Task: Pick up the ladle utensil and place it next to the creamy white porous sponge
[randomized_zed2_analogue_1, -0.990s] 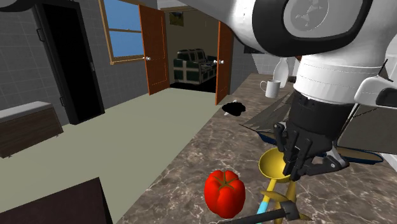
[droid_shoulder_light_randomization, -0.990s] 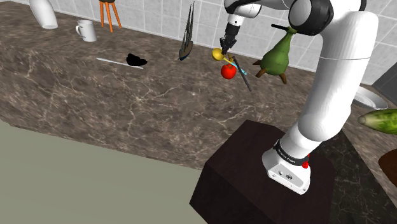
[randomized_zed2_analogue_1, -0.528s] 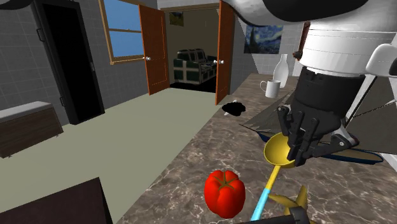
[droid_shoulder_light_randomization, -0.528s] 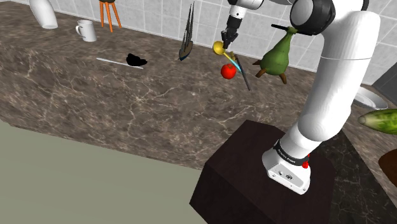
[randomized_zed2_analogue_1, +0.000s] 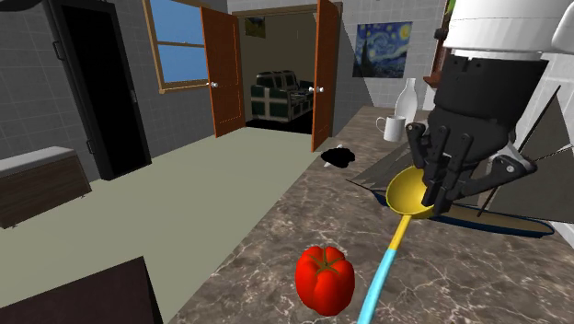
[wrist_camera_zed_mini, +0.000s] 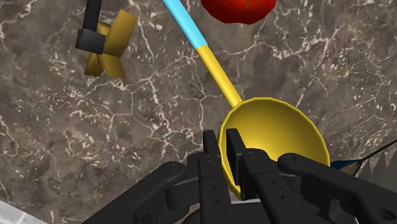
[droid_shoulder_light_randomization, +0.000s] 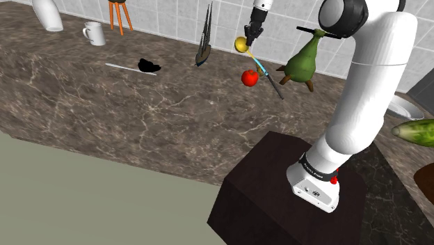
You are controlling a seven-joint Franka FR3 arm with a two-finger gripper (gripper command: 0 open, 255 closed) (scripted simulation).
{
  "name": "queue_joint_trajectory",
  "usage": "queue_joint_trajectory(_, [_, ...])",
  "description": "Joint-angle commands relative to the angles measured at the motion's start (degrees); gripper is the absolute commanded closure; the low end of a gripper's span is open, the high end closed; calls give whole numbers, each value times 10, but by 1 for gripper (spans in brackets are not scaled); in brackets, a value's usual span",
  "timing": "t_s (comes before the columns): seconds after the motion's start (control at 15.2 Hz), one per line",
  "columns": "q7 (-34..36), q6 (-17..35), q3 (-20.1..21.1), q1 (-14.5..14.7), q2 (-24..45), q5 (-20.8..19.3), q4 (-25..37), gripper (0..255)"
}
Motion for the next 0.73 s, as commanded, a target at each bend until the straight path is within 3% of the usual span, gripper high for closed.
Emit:
queue_joint_trajectory(0.0, [2, -9, 0, 0, -1, -1, 8, 255])
queue_joint_trajectory(0.66, [126, 21, 37, 93, -39, -22, -42, 255])
